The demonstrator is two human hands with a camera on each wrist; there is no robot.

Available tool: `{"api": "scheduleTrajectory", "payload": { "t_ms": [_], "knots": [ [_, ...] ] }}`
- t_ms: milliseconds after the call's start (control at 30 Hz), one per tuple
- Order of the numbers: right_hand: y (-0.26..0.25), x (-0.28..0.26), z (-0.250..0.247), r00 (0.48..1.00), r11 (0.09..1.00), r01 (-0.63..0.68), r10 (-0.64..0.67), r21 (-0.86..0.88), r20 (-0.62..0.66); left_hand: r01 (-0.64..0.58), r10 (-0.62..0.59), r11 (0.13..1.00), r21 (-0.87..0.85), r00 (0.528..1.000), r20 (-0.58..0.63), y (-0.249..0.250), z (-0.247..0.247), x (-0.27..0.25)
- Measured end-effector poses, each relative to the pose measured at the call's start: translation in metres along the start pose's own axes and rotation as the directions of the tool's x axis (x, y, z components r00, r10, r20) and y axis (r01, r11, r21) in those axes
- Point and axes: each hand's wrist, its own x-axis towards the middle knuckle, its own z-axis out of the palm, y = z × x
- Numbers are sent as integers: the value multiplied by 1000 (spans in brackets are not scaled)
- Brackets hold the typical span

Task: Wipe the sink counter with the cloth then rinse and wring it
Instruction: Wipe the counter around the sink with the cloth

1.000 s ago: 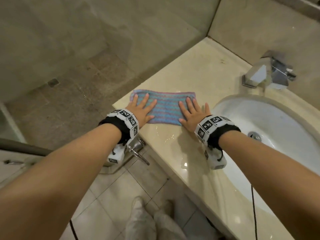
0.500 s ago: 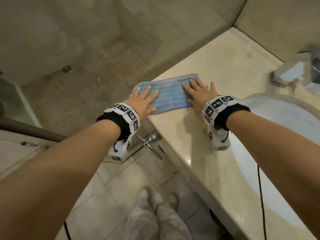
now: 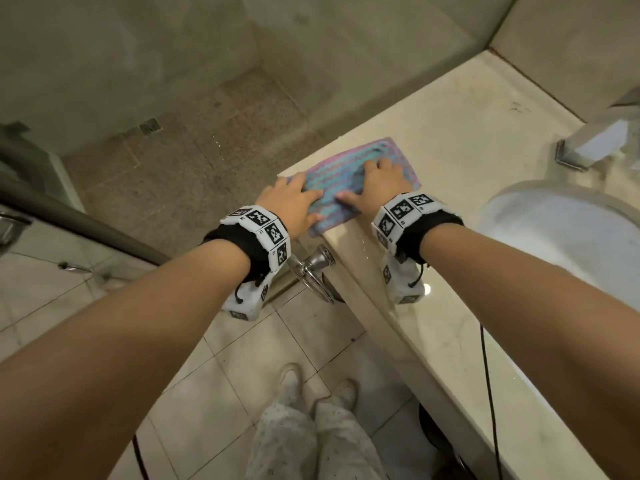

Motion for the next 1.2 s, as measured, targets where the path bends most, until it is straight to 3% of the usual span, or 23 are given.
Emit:
{"api": "scheduleTrajectory", "payload": {
  "t_ms": [100,300,467,733,900,1200],
  "knots": [
    [-10,-6,6,996,996,-20,27,-83,82,-9,9,999,-38,1000,-21,2,-1,-3],
    [6,-14,15,985,998,11,0,-65,173,-50,46,998,-46,995,-90,9,-2,-5],
    [27,-31,17,972,989,94,-67,-110,223,-164,148,982,-91,976,-157,19,-8,1],
    [70,-66,21,955,979,179,-150,-97,254,-344,349,935,-91,936,52,63,-2,17],
    [87,-91,27,966,990,132,-115,-57,233,-410,406,912,-31,888,215,88,4,20],
    [104,-132,37,976,1000,-2,0,10,219,-546,503,834,82,812,296,118,8,15]
  ]
}}
